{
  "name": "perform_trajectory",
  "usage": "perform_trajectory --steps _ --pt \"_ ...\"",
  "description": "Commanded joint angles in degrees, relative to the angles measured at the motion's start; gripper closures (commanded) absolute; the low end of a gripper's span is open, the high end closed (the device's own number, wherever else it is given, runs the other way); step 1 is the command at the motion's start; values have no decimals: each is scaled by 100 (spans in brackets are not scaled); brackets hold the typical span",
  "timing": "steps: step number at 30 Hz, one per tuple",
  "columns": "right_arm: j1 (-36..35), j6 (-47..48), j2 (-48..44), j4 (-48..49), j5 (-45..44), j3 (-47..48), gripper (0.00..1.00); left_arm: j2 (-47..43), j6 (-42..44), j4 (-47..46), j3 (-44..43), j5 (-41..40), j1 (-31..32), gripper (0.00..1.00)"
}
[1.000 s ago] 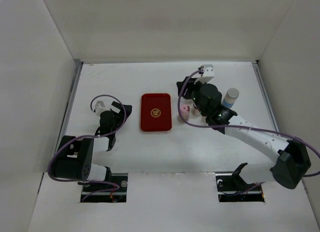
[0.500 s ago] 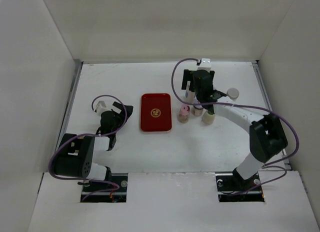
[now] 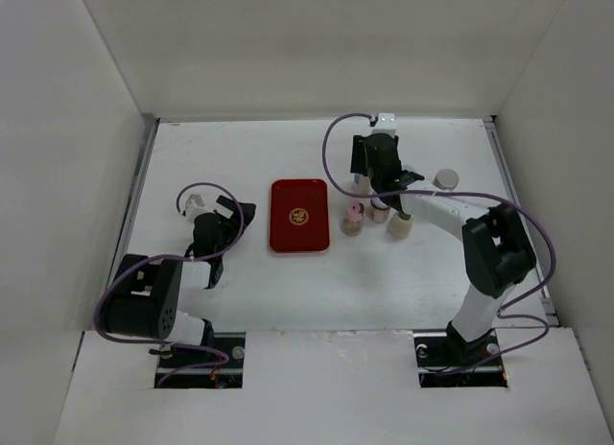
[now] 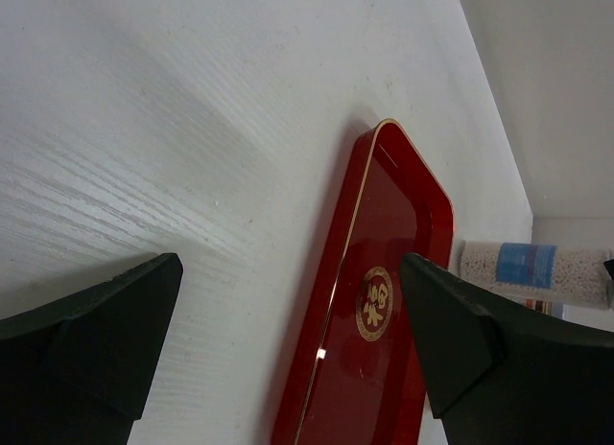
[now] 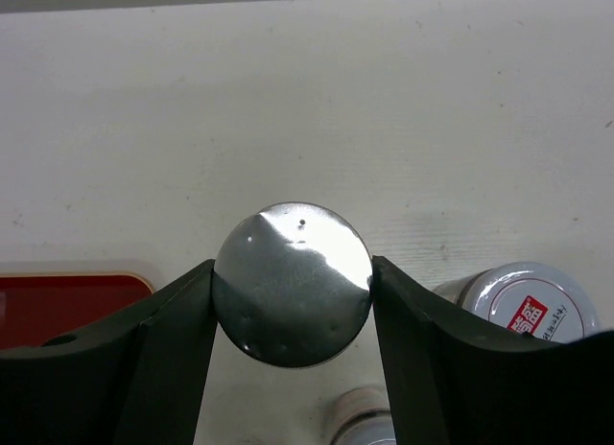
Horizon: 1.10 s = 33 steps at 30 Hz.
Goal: Organize the condiment bottles
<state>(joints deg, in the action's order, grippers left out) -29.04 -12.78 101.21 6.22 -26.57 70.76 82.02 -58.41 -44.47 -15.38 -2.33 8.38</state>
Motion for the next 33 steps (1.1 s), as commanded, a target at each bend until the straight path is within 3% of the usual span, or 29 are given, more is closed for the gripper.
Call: perform_trajectory --steps 1,7,16,23,33 --pt "-193 301 -759 1521 -190 -53 54 -10 -30 -361 -53 31 10 0" --pt "-843 601 -937 1936 -156 -63 53 -133 -65 -361 -1 57 -8 0" --pt "-1705 583 196 1804 160 955 52 -160 -109 -352 70 39 -139 0" --pt "-1829 522 944 1374 310 1826 51 -213 -127 -343 87 92 -201 0" --pt "-1899 320 1533 1268 433 2135 48 -168 -135 -361 61 171 -210 0"
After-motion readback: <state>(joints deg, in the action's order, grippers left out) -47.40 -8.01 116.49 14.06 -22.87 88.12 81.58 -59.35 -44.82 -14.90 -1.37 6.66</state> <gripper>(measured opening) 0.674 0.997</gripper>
